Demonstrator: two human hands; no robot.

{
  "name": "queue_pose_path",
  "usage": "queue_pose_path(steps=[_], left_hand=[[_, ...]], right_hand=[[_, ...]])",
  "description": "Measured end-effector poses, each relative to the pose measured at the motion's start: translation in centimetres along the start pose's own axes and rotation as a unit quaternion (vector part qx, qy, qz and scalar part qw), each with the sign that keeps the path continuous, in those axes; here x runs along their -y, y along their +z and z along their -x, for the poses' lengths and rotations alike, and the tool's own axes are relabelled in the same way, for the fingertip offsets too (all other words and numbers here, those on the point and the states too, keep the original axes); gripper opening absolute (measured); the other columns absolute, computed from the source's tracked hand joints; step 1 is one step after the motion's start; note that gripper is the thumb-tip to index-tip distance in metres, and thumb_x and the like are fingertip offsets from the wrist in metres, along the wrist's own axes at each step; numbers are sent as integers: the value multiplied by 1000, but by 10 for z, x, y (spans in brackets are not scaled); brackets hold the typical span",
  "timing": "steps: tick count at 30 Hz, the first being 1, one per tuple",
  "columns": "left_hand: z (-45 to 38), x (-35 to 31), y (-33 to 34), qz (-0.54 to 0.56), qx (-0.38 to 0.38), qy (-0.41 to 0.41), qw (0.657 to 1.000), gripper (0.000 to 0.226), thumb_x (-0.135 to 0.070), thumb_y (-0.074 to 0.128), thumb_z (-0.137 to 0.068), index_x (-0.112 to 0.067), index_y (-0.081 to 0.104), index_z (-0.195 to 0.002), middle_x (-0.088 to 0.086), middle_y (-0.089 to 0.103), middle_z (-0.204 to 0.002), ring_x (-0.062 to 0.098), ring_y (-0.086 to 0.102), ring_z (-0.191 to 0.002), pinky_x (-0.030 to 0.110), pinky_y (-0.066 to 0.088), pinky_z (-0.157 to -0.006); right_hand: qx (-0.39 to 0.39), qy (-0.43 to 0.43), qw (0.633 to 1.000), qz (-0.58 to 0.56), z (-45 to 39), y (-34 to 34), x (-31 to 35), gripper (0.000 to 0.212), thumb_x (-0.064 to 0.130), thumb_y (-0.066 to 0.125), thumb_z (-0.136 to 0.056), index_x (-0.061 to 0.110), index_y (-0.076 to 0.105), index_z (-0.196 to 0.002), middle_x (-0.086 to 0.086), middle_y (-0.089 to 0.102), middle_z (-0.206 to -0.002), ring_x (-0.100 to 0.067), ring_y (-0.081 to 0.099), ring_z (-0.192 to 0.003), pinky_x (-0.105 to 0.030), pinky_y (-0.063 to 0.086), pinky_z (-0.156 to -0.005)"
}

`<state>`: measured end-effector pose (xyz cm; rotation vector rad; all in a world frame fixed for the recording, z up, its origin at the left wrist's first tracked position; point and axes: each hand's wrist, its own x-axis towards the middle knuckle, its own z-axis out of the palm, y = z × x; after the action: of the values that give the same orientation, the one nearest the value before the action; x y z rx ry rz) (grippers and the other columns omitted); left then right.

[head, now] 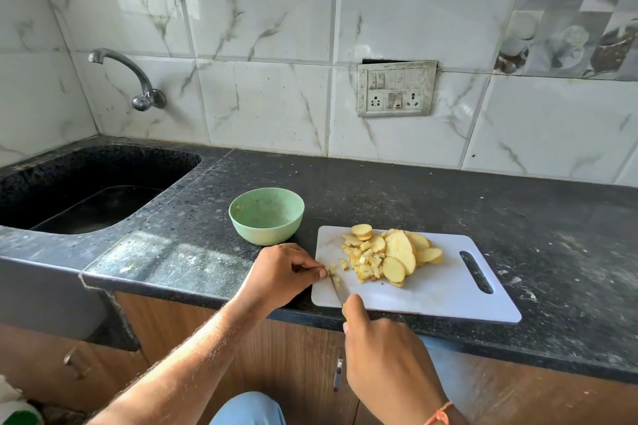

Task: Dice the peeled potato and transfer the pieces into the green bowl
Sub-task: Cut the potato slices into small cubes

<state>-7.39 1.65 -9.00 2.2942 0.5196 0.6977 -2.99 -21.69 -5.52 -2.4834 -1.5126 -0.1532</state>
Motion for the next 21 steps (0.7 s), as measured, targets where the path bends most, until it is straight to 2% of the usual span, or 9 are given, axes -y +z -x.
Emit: queue_pose_path(steps=[3, 4, 6, 7, 9, 11, 15, 18, 21], left_hand=[[1, 0, -1, -2, -1, 1, 1000, 5, -35, 89, -84, -34, 87, -88, -16, 75, -88, 5, 70, -84, 23, 54, -76], [2, 0, 0, -2, -1, 6, 1000, 5, -35, 89, -84, -33, 87, -89, -16, 75, -88, 6, 70, -84, 22, 54, -76], [2, -1, 0, 0, -3, 10, 1000, 5, -34, 89, -84, -33, 87, -89, -16, 75, -89, 6, 70, -85, 20, 54, -76], [3, -1, 0, 1, -4, 11, 1000, 5, -34, 89, -84, -33, 87, -89, -16, 74, -89, 6, 70, -85, 18, 52, -75], [4, -2, 1, -5, -8, 16, 1000, 6, -35, 88, -85, -34, 87, -91, -17, 73, -89, 5, 69, -84, 15, 50, -73], [3, -1, 2, -11, -14, 25, 1000, 7, -36, 87, -86, -36, 87, -93, -17, 72, -88, 5, 68, -83, 14, 48, -71], [3, -4, 4, -6, -27, 32, 999, 9, -36, 87, -86, -36, 86, -95, -17, 71, -87, 5, 66, -84, 10, 43, -69], [4, -5, 2, 11, -20, 17, 1000, 21, -39, 90, -83, -34, 85, -103, -18, 73, -91, 2, 68, -84, 9, 46, -72], [6, -4, -1, 30, -15, -1, 999, 30, -40, 93, -79, -33, 85, -107, -18, 75, -94, 0, 71, -82, 10, 50, -74]], right_hand=[[-19, 1, 1000, 18, 5, 2, -9, 27, 27, 36, -107, 27, 17, -127, 4, 46, -67, -21, 41, -53, -34, 32, -47], [-34, 10, 999, 31, 4, 3, -11, 27, 25, 41, -105, 26, 21, -124, 5, 44, -63, -18, 37, -48, -32, 30, -44], [-23, 51, 996, 67, 0, 2, -13, 36, 22, 65, -92, 23, 35, -112, 7, 34, -49, -13, 18, -36, -27, 8, -37], [-16, 64, 995, 75, -1, 2, -15, 41, 19, 76, -81, 22, 42, -104, 8, 31, -43, -13, 13, -32, -26, -3, -39], [-30, 75, 994, 76, -4, 3, -16, 45, 16, 85, -68, 19, 52, -98, 4, 37, -36, -18, 26, -25, -25, -11, -44], [-45, 77, 994, 60, -6, 1, -15, 41, 17, 87, -69, 19, 58, -98, 3, 39, -36, -19, 38, -25, -24, -12, -45], [-70, 78, 994, 14, -7, -4, -14, 23, 30, 70, -92, 25, 54, -108, 11, 24, -46, -15, 21, -35, -22, -5, -42], [-104, 54, 993, 2, -11, 1, -13, 18, 38, 35, -108, 31, 39, -125, 10, 35, -58, -14, 33, -47, -28, 15, -41], [-109, 50, 992, -25, -10, -4, -7, 22, 38, 28, -109, 32, 35, -129, 8, 48, -70, -17, 42, -58, -28, 19, -43]])
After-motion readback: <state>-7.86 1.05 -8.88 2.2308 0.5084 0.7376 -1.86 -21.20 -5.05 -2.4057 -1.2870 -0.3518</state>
